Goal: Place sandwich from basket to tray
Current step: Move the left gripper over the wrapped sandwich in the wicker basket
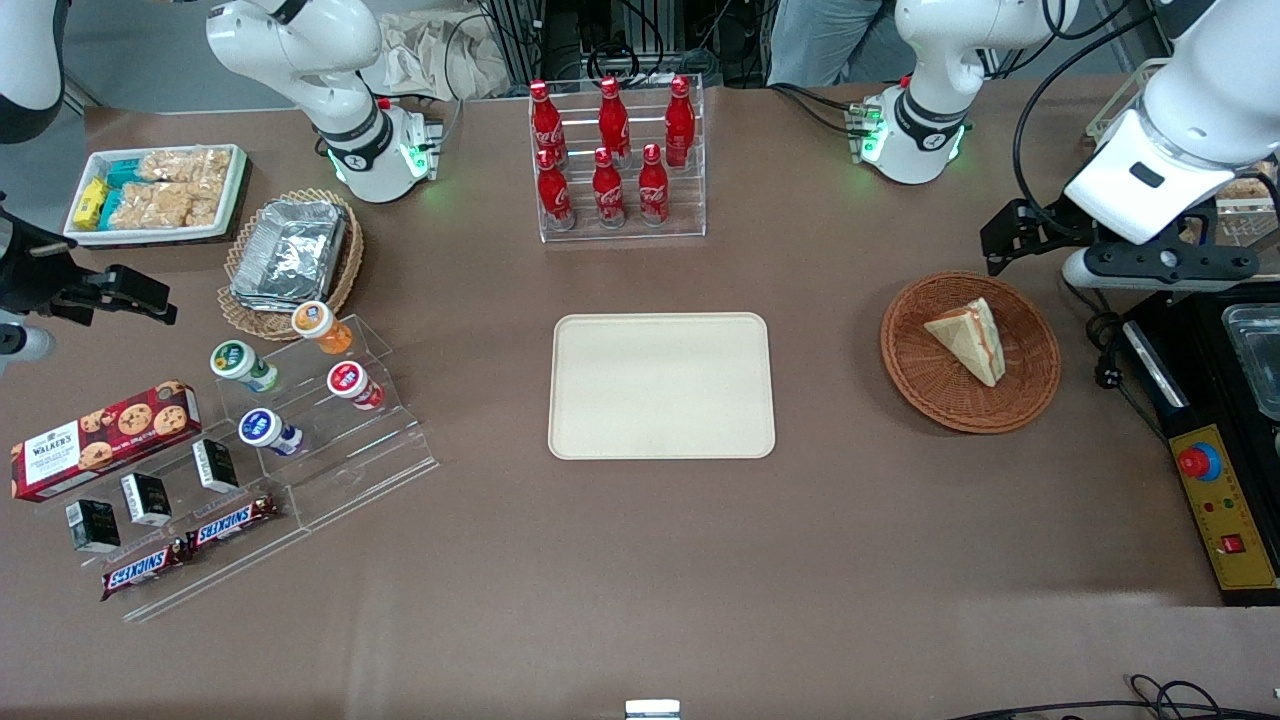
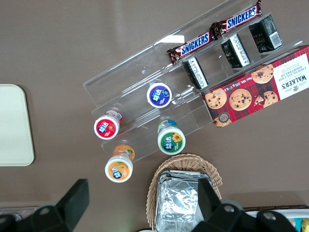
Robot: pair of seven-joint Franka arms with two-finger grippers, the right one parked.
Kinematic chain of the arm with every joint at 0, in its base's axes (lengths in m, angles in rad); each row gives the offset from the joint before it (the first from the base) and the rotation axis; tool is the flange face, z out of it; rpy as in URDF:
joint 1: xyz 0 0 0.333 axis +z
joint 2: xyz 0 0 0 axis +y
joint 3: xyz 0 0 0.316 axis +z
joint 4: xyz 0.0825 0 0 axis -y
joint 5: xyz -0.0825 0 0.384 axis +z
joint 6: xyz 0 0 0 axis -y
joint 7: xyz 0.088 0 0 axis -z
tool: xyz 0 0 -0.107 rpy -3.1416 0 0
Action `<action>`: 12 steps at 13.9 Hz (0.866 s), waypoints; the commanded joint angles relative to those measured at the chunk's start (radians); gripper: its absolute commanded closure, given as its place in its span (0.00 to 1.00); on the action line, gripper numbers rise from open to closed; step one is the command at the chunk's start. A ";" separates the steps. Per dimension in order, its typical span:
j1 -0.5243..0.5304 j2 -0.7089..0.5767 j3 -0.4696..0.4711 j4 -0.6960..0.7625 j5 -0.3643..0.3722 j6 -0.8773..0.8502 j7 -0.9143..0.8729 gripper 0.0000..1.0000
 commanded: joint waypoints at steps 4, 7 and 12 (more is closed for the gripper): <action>-0.007 -0.013 -0.005 -0.010 0.073 -0.016 -0.243 0.00; 0.006 -0.131 0.006 -0.198 0.065 0.007 -0.414 0.00; 0.039 -0.479 0.095 -0.683 0.019 0.249 -0.440 0.00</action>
